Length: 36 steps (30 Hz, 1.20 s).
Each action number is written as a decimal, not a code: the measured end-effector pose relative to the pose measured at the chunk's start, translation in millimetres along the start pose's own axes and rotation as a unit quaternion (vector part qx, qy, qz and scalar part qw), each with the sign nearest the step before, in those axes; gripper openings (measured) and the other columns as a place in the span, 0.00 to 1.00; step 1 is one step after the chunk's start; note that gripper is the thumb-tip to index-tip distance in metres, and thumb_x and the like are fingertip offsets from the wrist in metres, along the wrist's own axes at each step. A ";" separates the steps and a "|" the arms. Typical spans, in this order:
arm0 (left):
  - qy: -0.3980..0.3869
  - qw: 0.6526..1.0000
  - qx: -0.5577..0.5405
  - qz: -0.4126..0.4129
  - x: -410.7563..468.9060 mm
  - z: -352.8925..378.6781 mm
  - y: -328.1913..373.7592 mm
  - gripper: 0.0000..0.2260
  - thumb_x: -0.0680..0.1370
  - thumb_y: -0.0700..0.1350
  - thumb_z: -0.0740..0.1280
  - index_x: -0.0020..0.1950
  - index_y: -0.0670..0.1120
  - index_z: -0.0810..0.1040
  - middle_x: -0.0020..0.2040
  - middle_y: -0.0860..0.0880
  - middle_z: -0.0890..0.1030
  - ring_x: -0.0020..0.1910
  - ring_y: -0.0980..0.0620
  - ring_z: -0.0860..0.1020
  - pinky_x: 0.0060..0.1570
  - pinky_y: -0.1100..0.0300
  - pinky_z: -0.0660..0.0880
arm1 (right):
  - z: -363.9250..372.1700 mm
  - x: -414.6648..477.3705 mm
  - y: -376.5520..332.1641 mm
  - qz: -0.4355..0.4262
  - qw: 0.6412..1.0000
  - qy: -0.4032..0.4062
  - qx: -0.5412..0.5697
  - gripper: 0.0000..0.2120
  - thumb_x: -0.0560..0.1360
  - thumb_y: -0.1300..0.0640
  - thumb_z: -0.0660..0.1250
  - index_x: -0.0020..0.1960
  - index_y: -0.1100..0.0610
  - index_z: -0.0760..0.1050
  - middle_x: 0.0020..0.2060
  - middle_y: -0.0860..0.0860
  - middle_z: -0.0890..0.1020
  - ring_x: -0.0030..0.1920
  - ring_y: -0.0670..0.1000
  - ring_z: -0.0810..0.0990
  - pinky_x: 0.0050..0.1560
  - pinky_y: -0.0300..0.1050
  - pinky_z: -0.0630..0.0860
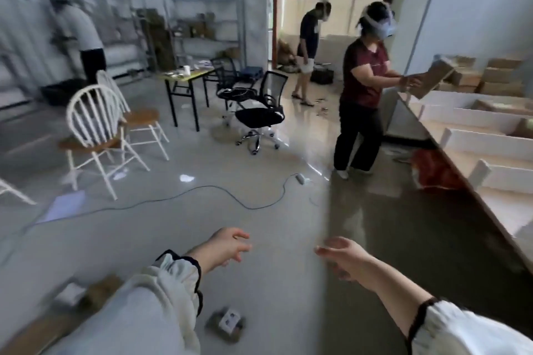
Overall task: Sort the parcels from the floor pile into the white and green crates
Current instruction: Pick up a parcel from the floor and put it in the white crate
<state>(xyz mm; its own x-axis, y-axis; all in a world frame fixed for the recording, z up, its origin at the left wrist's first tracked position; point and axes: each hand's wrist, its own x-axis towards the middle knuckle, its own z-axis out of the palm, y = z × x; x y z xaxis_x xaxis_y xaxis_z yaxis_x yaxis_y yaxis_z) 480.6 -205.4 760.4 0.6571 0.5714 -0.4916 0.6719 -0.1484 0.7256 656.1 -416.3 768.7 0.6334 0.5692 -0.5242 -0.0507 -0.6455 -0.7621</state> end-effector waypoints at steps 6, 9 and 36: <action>0.108 0.986 -0.079 -0.104 -45.9 -131.7 -136.7 0.14 0.76 0.46 0.68 0.61 0.48 0.74 0.47 0.50 0.79 0.41 0.51 0.78 0.41 0.60 0.67 | 186.9 26.1 -96.5 -0.056 0.985 -0.129 -0.104 0.26 0.72 0.46 0.70 0.67 0.52 0.70 0.56 0.53 0.80 0.44 0.50 0.78 0.41 0.41 0.72; 0.153 0.971 -0.122 -0.136 -70.2 -178.1 -197.1 0.14 0.76 0.47 0.67 0.62 0.49 0.74 0.52 0.49 0.80 0.46 0.49 0.78 0.46 0.58 0.69 | 274.8 30.6 -113.9 -0.066 0.969 -0.193 -0.140 0.25 0.73 0.46 0.70 0.66 0.53 0.71 0.58 0.52 0.80 0.43 0.51 0.77 0.43 0.42 0.71; 0.284 0.803 -0.380 -0.361 88.6 23.3 -788.8 0.10 0.77 0.48 0.68 0.57 0.47 0.76 0.48 0.49 0.80 0.46 0.51 0.78 0.40 0.62 0.74 | 825.3 266.1 244.6 -0.098 0.740 -0.470 -0.472 0.23 0.75 0.45 0.66 0.65 0.54 0.71 0.58 0.51 0.75 0.46 0.50 0.76 0.40 0.41 0.71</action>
<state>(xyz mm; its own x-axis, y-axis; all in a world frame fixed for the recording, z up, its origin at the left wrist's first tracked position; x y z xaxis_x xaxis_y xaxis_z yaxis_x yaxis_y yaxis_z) 16.8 -56.5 133.2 -0.2173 0.5950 -0.7738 0.2623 0.7992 0.5408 175.0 -2.4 129.1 -0.2819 0.5159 -0.8089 0.8131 -0.3190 -0.4869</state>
